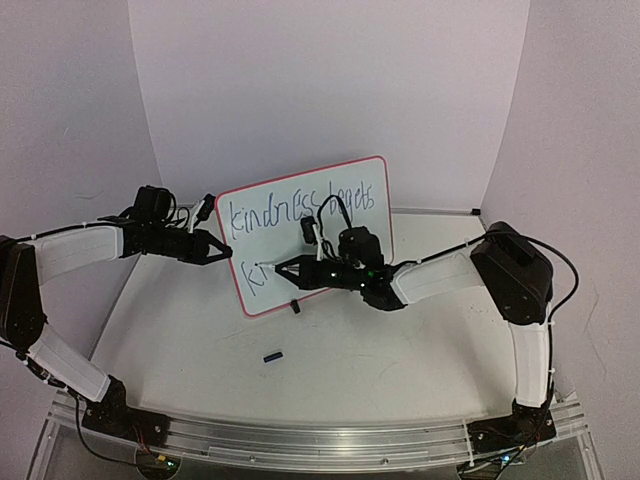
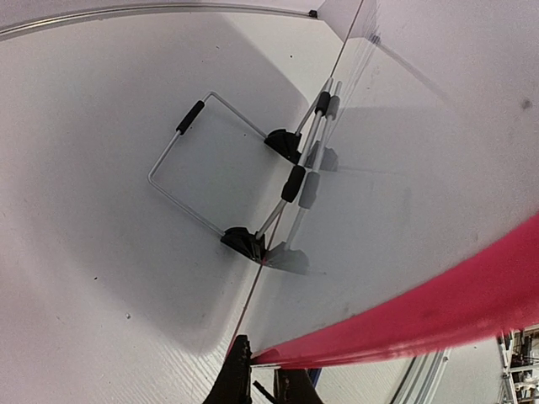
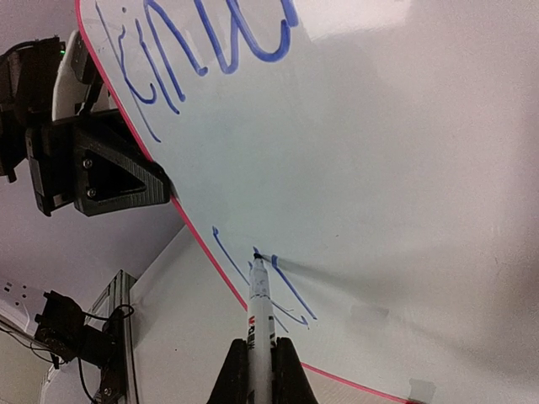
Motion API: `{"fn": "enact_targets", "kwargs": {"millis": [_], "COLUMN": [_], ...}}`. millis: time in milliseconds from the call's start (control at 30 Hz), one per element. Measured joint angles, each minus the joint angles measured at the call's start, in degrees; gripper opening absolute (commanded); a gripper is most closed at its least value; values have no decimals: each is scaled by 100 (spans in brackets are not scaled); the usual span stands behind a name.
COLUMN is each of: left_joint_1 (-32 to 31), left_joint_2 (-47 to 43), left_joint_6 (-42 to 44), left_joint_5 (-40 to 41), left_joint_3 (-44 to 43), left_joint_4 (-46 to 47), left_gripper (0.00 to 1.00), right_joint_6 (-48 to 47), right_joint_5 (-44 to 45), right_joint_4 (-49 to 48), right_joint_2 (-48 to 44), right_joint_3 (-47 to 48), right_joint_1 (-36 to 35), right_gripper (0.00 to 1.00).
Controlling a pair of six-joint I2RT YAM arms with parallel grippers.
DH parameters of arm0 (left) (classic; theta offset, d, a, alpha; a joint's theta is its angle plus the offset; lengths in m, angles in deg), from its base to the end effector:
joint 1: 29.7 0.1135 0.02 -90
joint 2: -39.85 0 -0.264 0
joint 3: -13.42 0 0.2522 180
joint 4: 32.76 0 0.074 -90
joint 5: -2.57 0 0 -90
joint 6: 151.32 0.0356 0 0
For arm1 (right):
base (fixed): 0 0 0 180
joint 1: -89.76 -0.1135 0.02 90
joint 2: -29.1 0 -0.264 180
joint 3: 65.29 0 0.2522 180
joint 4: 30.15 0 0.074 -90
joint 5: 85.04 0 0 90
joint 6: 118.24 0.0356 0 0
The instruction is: Write a sentence on the whiteboard
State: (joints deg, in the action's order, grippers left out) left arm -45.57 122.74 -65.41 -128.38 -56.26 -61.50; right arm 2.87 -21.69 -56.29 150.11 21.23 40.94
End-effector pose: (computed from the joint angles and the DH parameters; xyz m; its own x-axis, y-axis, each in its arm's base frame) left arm 0.2898 -0.1066 0.2504 -0.6895 0.1400 -0.7106 0.6278 0.6047 -0.4901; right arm 0.2965 0.3632 0.1816 -0.5804 0.0379 -0.8134 -0.7767 0.2743 0.5670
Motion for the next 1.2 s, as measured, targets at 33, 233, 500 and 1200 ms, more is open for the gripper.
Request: {"fn": "enact_targets", "kwargs": {"millis": [33,233,500,1200], "left_joint_1": [-1,-15,-31,-31], "left_joint_2": [0,-13,-33,-33], "left_joint_6": [0,2,7,-4], "left_joint_5": [2,16,22,60], "left_joint_3": [0,0,0,0], "left_joint_4": [0,-2,-7,-7], "left_gripper": [0,0,0,0], "right_joint_6": [-1,-22,-42,-20], "right_joint_5": [0,15,138,70], "right_joint_4": [-16,-305,-445,-273], "right_joint_2": [0,-92,-404,-114], "right_joint_3": [-7,-323,-726,-309], "right_joint_1": [0,19,59,118], "right_gripper": [0,0,0,0]}}
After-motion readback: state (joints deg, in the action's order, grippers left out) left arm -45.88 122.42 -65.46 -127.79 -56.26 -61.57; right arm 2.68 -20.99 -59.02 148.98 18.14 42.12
